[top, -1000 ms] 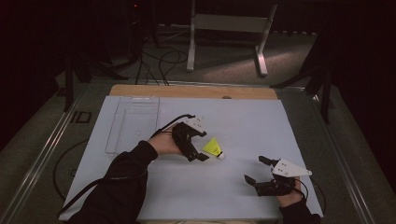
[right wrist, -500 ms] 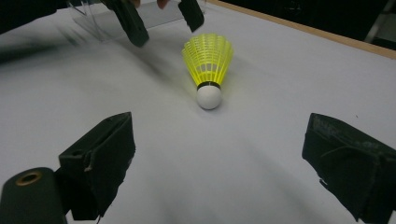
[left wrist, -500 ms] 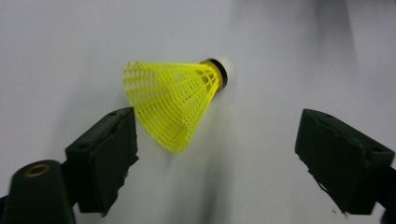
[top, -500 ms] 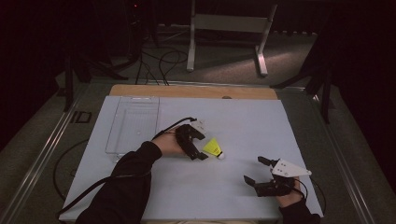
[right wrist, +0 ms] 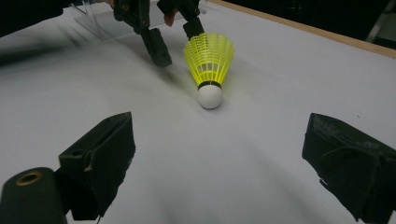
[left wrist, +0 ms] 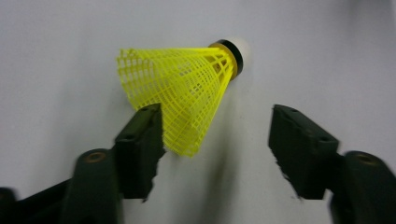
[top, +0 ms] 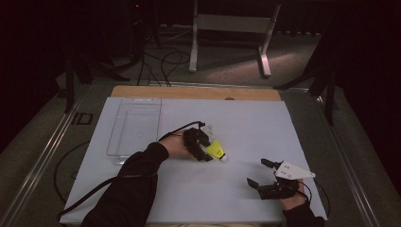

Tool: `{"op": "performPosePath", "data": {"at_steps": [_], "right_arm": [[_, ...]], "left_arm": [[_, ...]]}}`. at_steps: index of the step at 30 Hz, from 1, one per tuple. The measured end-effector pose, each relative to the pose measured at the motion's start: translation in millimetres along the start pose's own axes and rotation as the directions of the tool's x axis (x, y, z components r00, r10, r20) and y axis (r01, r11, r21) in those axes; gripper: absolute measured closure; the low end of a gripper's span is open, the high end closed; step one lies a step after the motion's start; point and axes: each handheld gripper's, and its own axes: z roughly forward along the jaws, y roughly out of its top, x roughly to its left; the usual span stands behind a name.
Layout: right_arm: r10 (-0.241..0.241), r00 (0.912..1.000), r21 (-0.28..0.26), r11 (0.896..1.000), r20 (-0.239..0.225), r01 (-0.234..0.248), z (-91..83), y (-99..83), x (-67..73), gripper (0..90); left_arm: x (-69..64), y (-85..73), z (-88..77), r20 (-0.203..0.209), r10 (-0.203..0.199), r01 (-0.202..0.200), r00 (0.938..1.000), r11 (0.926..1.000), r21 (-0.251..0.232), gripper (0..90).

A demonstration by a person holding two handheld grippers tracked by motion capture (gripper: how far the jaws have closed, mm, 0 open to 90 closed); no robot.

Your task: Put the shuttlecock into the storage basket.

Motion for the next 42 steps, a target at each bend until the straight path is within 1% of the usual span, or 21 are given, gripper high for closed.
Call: {"op": "performPosePath", "data": {"at_steps": [4,5,6,9,12,17,18,19,20,23,25,28,29,31,32,33,35,36,38,39,42], "right_arm": [[0.002,1.0000,0.002,1.000,-0.001,-0.002,-0.4,0.3,0.3,9.3],[0.002,1.0000,0.002,1.000,-0.001,-0.002,-0.4,0.3,0.3,9.3],[0.001,1.0000,0.000,1.000,-0.001,-0.001,-0.2,0.0,-0.1,9.3],[0.003,1.0000,0.002,1.000,-0.004,-0.003,0.1,-0.2,-0.1,9.3],[0.003,1.0000,0.004,1.000,-0.006,-0.003,0.3,-0.2,0.1,9.4],[0.006,0.9999,0.004,1.000,-0.008,-0.006,0.3,-0.3,0.1,9.4],[0.006,0.9999,0.005,1.000,-0.010,-0.006,0.2,-0.3,0.0,9.4],[0.006,0.9999,0.005,1.000,-0.010,-0.006,0.2,-0.3,0.0,9.4],[0.006,0.9999,0.004,1.000,-0.010,-0.006,0.3,-0.4,-0.1,9.4],[0.007,0.9999,0.005,1.000,-0.010,-0.007,0.5,-0.4,0.0,9.4],[0.008,0.9999,0.006,1.000,-0.011,-0.008,0.5,-0.3,0.2,9.4],[0.008,0.9999,0.005,1.000,-0.011,-0.008,0.5,-0.4,-0.1,9.3],[0.006,0.9999,0.005,1.000,-0.010,-0.006,0.6,-0.5,-0.4,9.4],[0.006,0.9999,0.005,1.000,-0.011,-0.006,0.6,-0.5,-0.3,9.3],[0.009,0.9999,0.005,1.000,-0.011,-0.009,0.5,-0.3,0.0,9.3],[0.009,0.9999,0.005,1.000,-0.010,-0.009,0.4,-0.3,0.0,9.4],[0.009,0.9999,0.004,1.000,-0.012,-0.009,0.3,-0.3,-0.1,9.3],[0.008,0.9999,0.005,1.000,-0.010,-0.008,0.3,-0.4,-0.2,9.4],[0.009,0.9999,0.004,1.000,-0.010,-0.009,0.2,-0.3,-0.2,9.4],[0.007,0.9999,0.004,1.000,-0.008,-0.007,0.2,-0.1,-0.2,9.3],[0.009,0.9999,0.006,1.000,-0.008,-0.009,0.4,-0.1,0.1,9.4]], "left_arm": [[3.7,3.7,2.6,0.011,0.011,-0.011,0.9999,0.9995,0.028,50.2],[5.1,4.2,2.8,0.019,0.013,-0.014,0.9997,0.9994,0.031,50.2],[6.5,4.5,3.7,0.028,0.001,-0.002,0.9996,0.9996,0.028,54.4],[8.4,6.3,6.9,0.037,0.020,-0.022,0.9991,0.9976,0.066,57.0],[8.7,9.4,10.4,0.050,0.032,-0.036,0.9982,0.9959,0.083,59.7],[8.6,13.7,13.0,0.068,0.043,-0.048,0.9968,0.9952,0.085,65.6],[8.3,13.6,13.7,0.065,0.045,-0.050,0.9969,0.9949,0.087,73.6],[8.1,13.3,14.1,0.066,0.048,-0.054,0.9967,0.9947,0.088,73.6],[8.5,12.8,14.6,0.065,0.044,-0.050,0.9969,0.9947,0.090,78.0],[9.1,11.8,16.0,0.079,0.043,-0.050,0.9959,0.9949,0.087,82.2],[8.4,12.8,15.9,0.091,0.051,-0.059,0.9946,0.9947,0.085,88.2],[7.4,14.1,14.8,0.094,0.062,-0.070,0.9937,0.9940,0.084,89.7],[7.4,14.4,13.9,0.110,0.061,-0.071,0.9921,0.9941,0.083,89.8],[6.6,16.1,12.3,0.100,0.072,-0.080,0.9924,0.9932,0.084,89.9],[5.8,16.6,11.5,0.111,0.071,-0.080,0.9913,0.9934,0.082,90.0],[5.4,17.9,10.7,0.092,0.081,-0.090,0.9925,0.9918,0.091,90.0],[3.7,18.8,8.9,0.110,0.089,-0.099,0.9899,0.9917,0.082,90.0],[3.4,20.0,7.5,0.102,0.088,-0.096,0.9909,0.9918,0.084,90.0],[0.8,20.9,4.5,0.111,0.104,-0.112,0.9883,0.9916,0.065,90.0],[0.1,22.3,3.0,0.122,0.109,-0.119,0.9864,0.9902,0.074,90.0],[-3.0,24.8,-1.5,0.121,0.139,-0.148,0.9829,0.9864,0.071,90.0]]}}
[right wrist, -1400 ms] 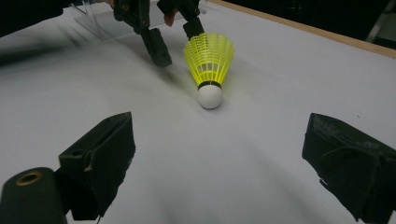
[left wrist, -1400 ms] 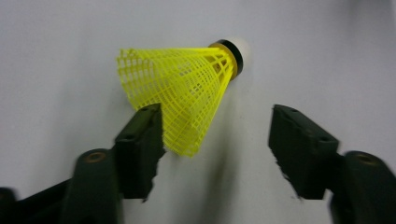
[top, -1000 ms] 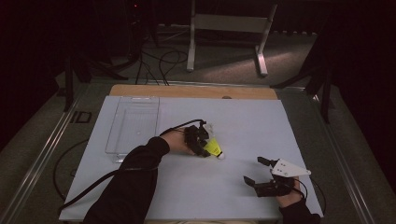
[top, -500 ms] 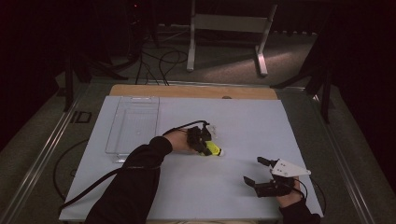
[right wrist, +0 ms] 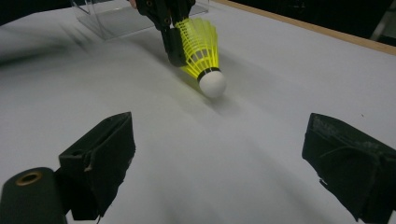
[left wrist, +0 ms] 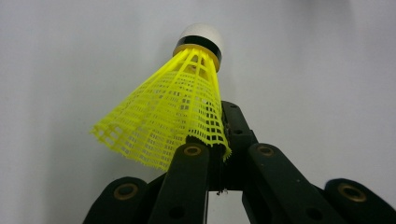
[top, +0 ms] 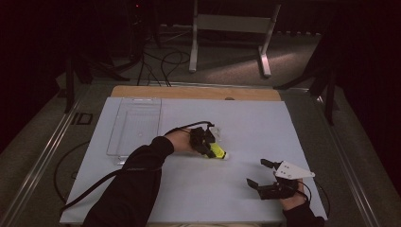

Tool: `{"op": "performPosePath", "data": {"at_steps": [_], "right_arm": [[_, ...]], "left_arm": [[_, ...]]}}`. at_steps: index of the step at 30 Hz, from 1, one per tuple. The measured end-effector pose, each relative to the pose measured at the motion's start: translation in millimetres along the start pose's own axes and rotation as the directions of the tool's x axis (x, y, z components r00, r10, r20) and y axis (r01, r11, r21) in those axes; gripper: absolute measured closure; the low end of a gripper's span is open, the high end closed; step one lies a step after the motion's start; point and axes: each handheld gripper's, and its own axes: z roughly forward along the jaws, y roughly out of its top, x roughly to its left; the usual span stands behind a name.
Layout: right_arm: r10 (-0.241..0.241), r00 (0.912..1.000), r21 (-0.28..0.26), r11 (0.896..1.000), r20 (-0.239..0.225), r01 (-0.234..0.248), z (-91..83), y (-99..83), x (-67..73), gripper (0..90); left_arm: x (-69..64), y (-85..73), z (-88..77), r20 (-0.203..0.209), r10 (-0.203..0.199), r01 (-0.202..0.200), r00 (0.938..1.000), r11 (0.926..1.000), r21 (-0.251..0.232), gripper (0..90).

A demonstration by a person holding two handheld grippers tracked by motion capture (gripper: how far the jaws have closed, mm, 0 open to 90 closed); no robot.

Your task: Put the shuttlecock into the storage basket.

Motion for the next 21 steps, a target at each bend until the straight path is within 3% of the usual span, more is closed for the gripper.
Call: {"op": "performPosePath", "data": {"at_steps": [4,11,21], "right_arm": [[-0.005,1.0000,-0.001,1.000,0.004,0.005,-0.1,0.1,0.0,9.4],[-0.014,0.9999,0.004,1.000,0.007,0.014,1.0,-0.2,0.6,9.6],[-0.022,0.9995,-0.011,1.000,0.021,0.023,0.6,-0.4,-0.3,11.1]], "left_arm": [[-0.9,1.3,-8.2,0.019,-0.027,0.027,0.9995,0.9996,0.008,90.0],[-5.8,2.9,-18.7,0.053,-0.027,0.025,0.9983,0.9989,0.041,90.0],[-16.5,9.9,-40.2,0.048,0.006,-0.008,0.9988,0.9993,0.037,90.0]]}}
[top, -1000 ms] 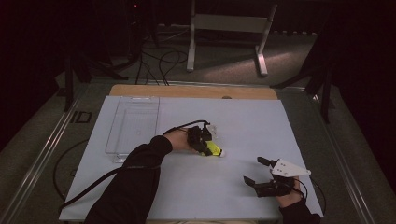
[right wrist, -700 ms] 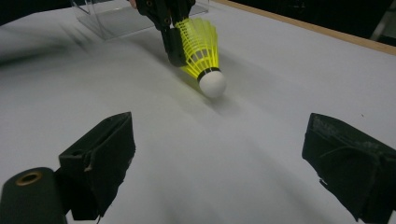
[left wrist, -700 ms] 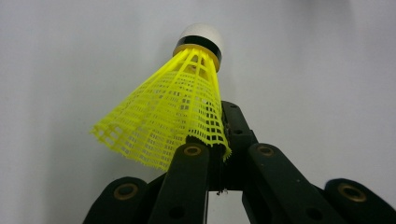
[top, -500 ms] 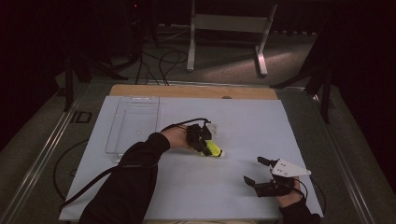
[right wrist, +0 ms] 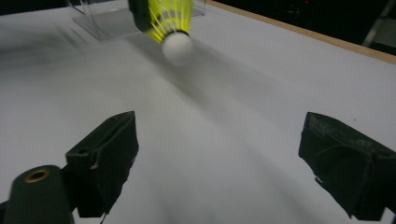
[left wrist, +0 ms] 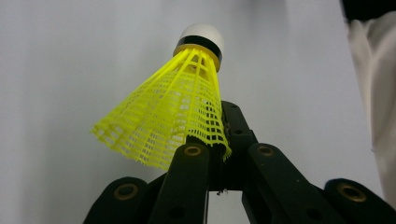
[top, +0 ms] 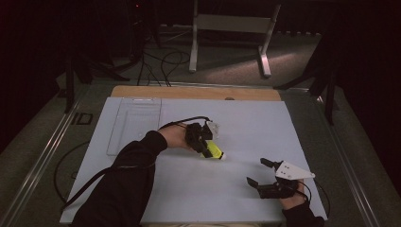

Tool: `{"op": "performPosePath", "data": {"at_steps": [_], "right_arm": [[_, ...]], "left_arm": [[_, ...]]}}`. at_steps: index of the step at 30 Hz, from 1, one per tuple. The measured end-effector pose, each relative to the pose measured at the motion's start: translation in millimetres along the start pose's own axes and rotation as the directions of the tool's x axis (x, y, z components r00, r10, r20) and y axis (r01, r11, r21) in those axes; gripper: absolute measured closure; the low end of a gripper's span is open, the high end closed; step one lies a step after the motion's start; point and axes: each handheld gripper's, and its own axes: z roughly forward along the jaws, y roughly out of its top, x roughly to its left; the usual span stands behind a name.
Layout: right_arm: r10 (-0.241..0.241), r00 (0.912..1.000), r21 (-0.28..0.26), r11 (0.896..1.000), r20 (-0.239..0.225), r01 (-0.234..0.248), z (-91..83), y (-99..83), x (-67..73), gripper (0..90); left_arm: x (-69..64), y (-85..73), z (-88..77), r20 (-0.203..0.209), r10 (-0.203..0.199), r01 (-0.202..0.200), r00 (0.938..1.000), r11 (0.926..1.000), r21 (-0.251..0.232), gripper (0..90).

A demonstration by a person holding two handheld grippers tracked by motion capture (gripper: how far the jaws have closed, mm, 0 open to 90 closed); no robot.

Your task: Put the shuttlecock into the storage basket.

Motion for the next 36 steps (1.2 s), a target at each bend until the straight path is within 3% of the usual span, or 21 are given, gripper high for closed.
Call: {"op": "performPosePath", "data": {"at_steps": [7,19,20,36], "right_arm": [[-0.001,1.0000,-0.007,1.000,0.002,0.001,0.0,0.5,-0.1,10.7],[0.003,1.0000,-0.008,1.000,0.002,-0.003,0.1,0.6,-0.8,10.7],[0.000,1.0000,-0.006,1.000,0.000,0.000,0.3,0.5,-0.6,10.7],[0.002,1.0000,-0.006,1.000,0.000,-0.002,0.5,0.9,-0.5,10.8]], "left_arm": [[-5.0,-2.0,-13.7,0.008,-0.006,0.006,1.0000,0.9997,0.026,90.0],[-12.2,-10.9,-43.6,-0.053,-0.026,0.027,0.9982,0.9992,0.029,90.0],[-13.2,-11.7,-46.7,-0.045,-0.028,0.030,0.9986,0.9991,0.031,90.0],[-24.4,-35.5,-83.3,-0.126,-0.046,0.051,0.9910,0.9981,0.035,90.0]]}}
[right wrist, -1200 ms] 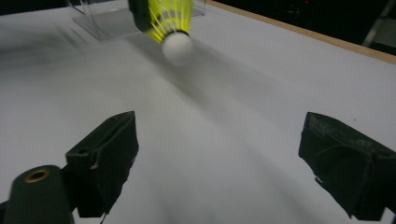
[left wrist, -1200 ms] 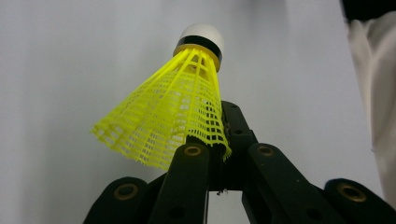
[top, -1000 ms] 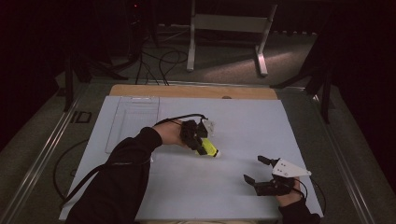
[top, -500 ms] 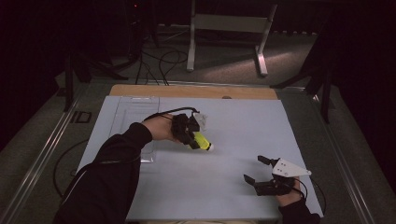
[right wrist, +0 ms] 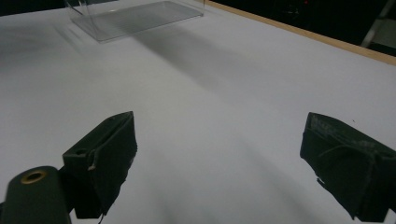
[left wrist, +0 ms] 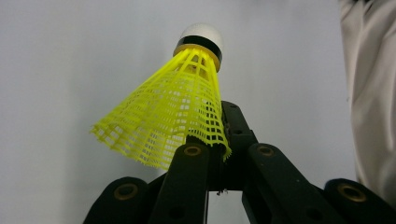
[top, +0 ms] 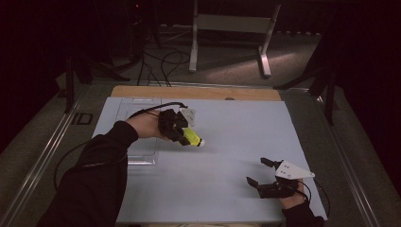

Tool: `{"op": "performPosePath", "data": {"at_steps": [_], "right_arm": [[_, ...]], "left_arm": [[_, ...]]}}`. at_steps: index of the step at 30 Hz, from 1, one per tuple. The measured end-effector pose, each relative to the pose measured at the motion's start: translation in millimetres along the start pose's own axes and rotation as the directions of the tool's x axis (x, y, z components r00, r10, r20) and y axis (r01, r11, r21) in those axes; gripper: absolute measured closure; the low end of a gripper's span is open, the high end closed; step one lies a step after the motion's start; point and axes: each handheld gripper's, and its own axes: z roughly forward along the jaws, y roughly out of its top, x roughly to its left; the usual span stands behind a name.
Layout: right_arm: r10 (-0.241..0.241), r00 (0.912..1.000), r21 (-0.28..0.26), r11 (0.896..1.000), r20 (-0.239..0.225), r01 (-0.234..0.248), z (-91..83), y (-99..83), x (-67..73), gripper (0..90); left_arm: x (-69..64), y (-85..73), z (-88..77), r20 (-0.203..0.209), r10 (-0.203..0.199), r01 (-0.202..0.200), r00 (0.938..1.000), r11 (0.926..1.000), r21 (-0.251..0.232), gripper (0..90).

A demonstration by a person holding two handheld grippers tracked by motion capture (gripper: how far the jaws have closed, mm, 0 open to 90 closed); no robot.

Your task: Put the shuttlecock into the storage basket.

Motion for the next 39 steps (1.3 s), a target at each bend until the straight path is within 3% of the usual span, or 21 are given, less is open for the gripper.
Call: {"op": "performPosePath", "data": {"at_steps": [1,5,6,22,26,30,39], "right_arm": [[0.000,1.0000,0.000,1.000,0.000,0.000,0.0,0.0,0.0,10.8],[-0.002,1.0000,0.001,1.000,0.003,0.002,0.1,0.1,-0.3,10.7],[0.000,1.0000,0.004,1.000,0.001,0.000,0.2,0.1,-0.2,10.7],[0.006,1.0000,0.006,1.000,0.001,-0.006,1.8,0.4,-0.5,10.8],[0.002,1.0000,0.007,1.000,-0.002,-0.002,2.1,0.4,-0.8,10.8],[0.003,1.0000,0.010,1.000,-0.002,-0.003,2.4,0.4,-0.8,10.7],[0.001,1.0000,0.010,1.000,-0.001,-0.001,4.0,0.6,-1.5,10.7]], "left_arm": [[-0.1,-3.2,-2.7,0.011,-0.015,0.015,0.9998,0.9999,-0.006,90.0],[-1.6,-12.0,-11.0,-0.015,-0.020,0.020,0.9997,0.9998,-0.004,90.0],[-1.2,-14.3,-13.0,-0.009,-0.037,0.037,0.9993,0.9992,-0.011,90.0],[-5.3,-48.8,-43.0,-0.050,-0.085,0.084,0.9951,0.9963,-0.014,90.0],[-8.0,-58.4,-50.5,-0.073,-0.097,0.098,0.9926,0.9952,0.004,90.0],[-9.6,-71.3,-57.3,-0.092,-0.134,0.136,0.9867,0.9907,0.012,90.0],[-13.1,-99.0,-69.4,-0.101,-0.184,0.186,0.9777,0.9826,0.005,90.0]]}}
